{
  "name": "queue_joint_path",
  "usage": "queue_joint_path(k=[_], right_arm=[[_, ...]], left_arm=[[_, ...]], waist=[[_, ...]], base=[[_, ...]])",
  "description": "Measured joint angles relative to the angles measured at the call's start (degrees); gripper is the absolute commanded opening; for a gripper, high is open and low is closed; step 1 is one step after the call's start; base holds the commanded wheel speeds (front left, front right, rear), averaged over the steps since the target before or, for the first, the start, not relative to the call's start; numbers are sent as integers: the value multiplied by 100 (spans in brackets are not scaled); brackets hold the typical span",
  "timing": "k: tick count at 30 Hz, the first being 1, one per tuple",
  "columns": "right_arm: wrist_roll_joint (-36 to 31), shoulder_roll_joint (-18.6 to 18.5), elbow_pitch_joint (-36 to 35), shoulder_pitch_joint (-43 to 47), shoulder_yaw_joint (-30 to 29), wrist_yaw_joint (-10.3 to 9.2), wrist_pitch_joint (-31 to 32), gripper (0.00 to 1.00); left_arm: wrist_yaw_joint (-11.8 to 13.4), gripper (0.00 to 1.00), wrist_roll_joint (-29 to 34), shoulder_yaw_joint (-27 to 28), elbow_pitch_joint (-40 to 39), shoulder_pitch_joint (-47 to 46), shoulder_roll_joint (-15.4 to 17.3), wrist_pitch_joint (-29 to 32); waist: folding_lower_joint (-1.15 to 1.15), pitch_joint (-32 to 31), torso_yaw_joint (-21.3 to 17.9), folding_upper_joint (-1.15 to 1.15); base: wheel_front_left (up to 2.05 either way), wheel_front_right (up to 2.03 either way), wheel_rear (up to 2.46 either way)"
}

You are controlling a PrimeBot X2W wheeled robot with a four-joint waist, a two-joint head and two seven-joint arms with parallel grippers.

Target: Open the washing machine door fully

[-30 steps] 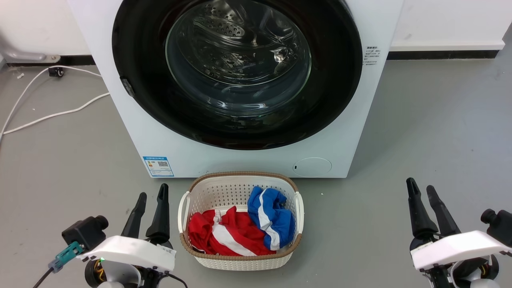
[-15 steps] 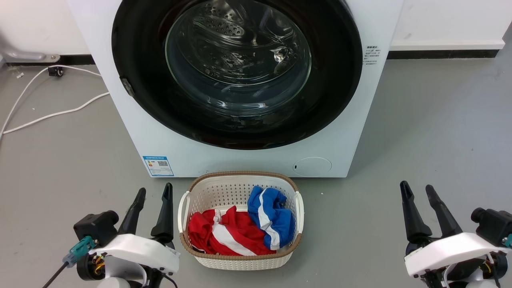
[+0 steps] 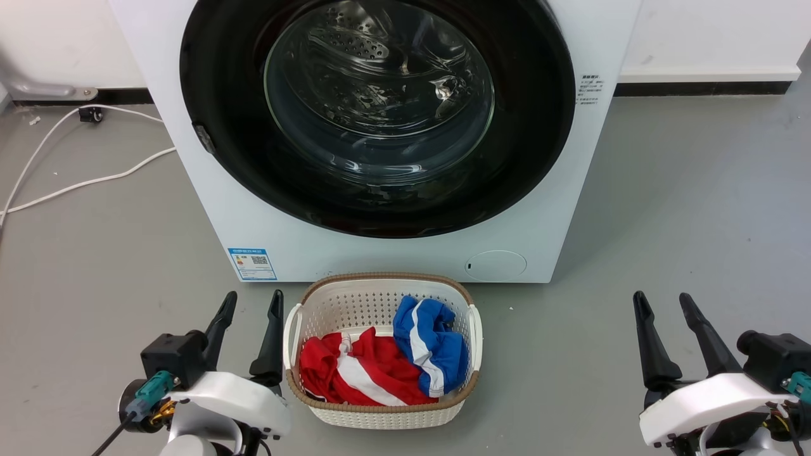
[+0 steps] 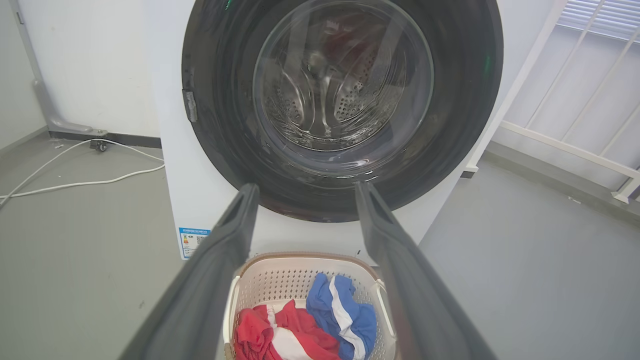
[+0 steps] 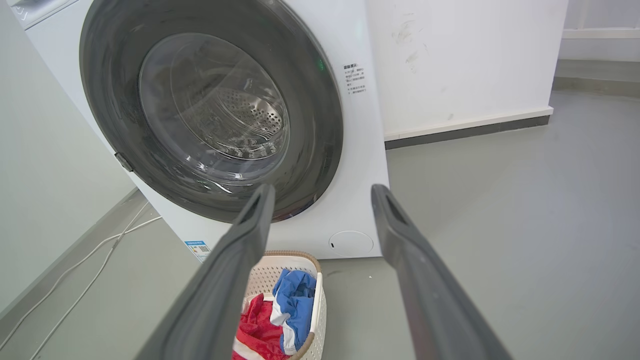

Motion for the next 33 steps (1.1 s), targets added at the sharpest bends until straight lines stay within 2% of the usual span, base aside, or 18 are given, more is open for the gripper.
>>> queue_joint_path(k=[16,33], right_arm=[[-787,8,-125,111,-92,1,4,100],[-1247,11,-131,171,-79,2,-114,100]], left_arm=[[21,100,681,-174,86,-36,82,-192],[52,100,1136,-194,178,-97,69,-386]], waist=[[0,-36,23,0],[0,-38,16,0]], base=[[0,0,0],[0,0,0]])
